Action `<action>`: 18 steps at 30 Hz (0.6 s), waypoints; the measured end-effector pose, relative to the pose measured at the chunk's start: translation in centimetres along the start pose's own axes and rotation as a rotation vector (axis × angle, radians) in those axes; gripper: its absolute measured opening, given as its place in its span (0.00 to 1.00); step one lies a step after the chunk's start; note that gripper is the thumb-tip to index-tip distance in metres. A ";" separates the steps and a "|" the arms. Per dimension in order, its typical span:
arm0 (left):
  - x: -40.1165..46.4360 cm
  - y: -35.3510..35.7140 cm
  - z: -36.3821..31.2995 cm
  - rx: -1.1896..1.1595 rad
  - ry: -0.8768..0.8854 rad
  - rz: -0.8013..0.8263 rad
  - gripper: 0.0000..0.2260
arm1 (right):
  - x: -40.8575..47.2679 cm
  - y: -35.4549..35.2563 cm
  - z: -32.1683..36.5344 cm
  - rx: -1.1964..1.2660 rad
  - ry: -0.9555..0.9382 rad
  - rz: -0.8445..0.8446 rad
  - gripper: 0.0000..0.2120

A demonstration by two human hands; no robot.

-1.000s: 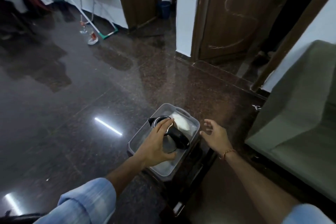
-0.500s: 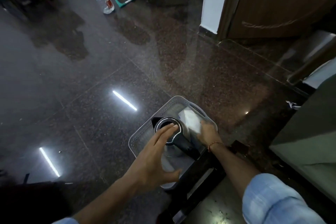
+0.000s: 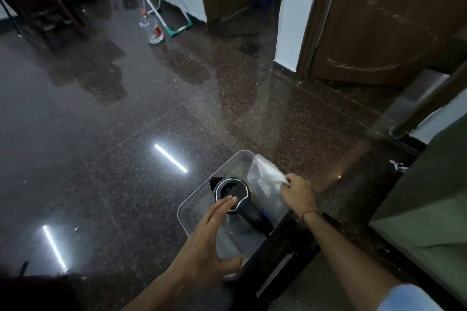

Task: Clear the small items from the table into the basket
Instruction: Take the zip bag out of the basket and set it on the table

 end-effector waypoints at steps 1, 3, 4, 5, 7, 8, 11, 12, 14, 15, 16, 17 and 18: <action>0.2 0.0 -0.3 -0.019 -0.008 -0.007 0.43 | -0.6 -1.6 0.4 0.080 0.014 -0.001 0.04; 0.6 0.1 -1.0 -0.047 -0.014 -0.028 0.41 | -2.3 -4.7 1.2 0.224 0.021 -0.034 0.06; 0.9 0.1 -1.5 -0.057 -0.023 -0.035 0.40 | -3.2 -6.3 1.5 0.295 0.025 -0.060 0.07; 1.2 0.1 -2.0 -0.070 -0.028 -0.040 0.38 | -4.3 -7.9 2.0 0.368 0.039 -0.083 0.06; 1.6 0.0 -2.8 -0.108 -0.037 -0.057 0.36 | -6.3 -11.1 3.3 0.527 0.093 -0.115 0.06; 1.7 -0.1 -3.4 -0.139 -0.053 -0.063 0.35 | -7.5 -12.8 3.8 0.615 0.119 -0.123 0.07; 1.9 -1.1 -5.2 -0.293 -0.144 -0.073 0.33 | -11.5 -17.1 5.3 0.906 0.202 -0.097 0.09; 1.9 -1.5 -6.0 -0.368 -0.167 -0.080 0.31 | -13.1 -18.3 5.6 0.993 0.229 -0.097 0.09; 2.0 -2.4 -7.3 -0.561 -0.227 -0.096 0.26 | -16.1 -20.1 5.8 1.148 0.279 -0.111 0.06; 2.0 -2.9 -8.2 -0.645 -0.285 -0.092 0.22 | -17.6 -20.7 5.9 1.214 0.302 -0.118 0.07; 1.9 -3.3 -8.9 -0.716 -0.338 -0.070 0.18 | -19.1 -21.1 5.8 1.277 0.324 -0.116 0.09; 1.6 -3.7 -10.0 -0.781 -0.366 -0.035 0.14 | -20.6 -21.3 5.7 1.342 0.343 -0.110 0.10; 1.2 -4.1 -11.0 -0.839 -0.362 0.002 0.12 | -22.1 -21.3 5.5 1.400 0.359 -0.109 0.11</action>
Point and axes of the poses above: each hand's wrist, its own x-axis towards the middle knuckle, its own y-axis out of the palm, z = x × y, the point moved 2 cm from there along x, towards the middle knuckle, and after that the axes turned 5 degrees about -z, right-handed, at the moved point
